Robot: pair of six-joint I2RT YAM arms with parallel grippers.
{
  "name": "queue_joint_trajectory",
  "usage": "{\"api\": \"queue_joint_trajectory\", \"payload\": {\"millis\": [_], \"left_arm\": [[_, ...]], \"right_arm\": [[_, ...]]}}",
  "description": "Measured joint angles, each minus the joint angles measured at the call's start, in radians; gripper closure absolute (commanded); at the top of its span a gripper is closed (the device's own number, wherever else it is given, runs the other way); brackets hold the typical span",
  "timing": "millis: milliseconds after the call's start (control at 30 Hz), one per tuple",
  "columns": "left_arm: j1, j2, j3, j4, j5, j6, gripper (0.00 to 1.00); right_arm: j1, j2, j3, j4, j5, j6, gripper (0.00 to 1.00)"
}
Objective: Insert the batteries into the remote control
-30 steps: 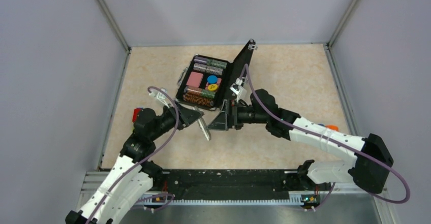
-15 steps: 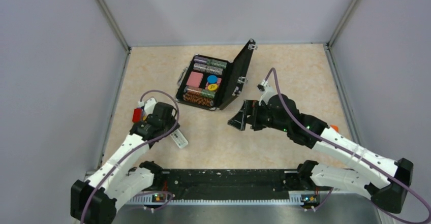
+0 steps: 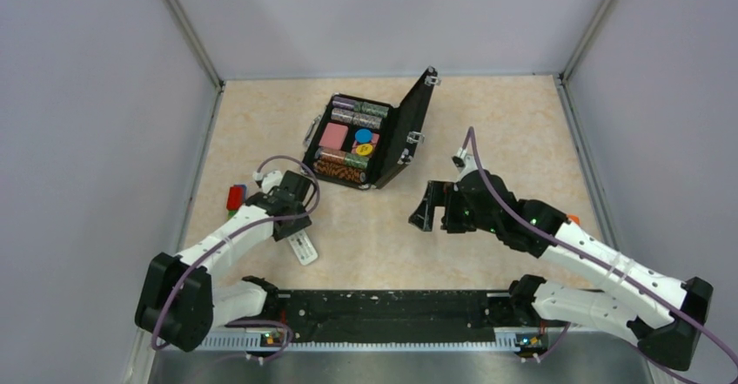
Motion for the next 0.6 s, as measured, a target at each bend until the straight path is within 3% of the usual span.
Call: {"api": "queue_joint_trajectory", "payload": {"millis": [67, 133, 167, 433, 600], "left_arm": [[0.000, 0.013, 0.000, 0.008, 0.001, 0.000, 0.37], [0.000, 0.023, 0.000, 0.015, 0.002, 0.002, 0.07], [0.000, 0.026, -0.002, 0.018, 0.002, 0.001, 0.02], [0.000, -0.046, 0.004, -0.013, 0.018, -0.003, 0.01], [0.000, -0.189, 0.107, -0.145, 0.071, -0.002, 0.01]], "right_arm": [[0.000, -0.008, 0.000, -0.030, 0.018, 0.006, 0.05], [0.000, -0.029, 0.000, -0.064, 0.037, 0.010, 0.05], [-0.001, -0.040, 0.000, -0.079, 0.046, 0.010, 0.05], [-0.002, -0.159, 0.013, -0.205, 0.111, 0.008, 0.05], [-0.003, -0.275, 0.138, -0.321, 0.202, -0.023, 0.01]]}}
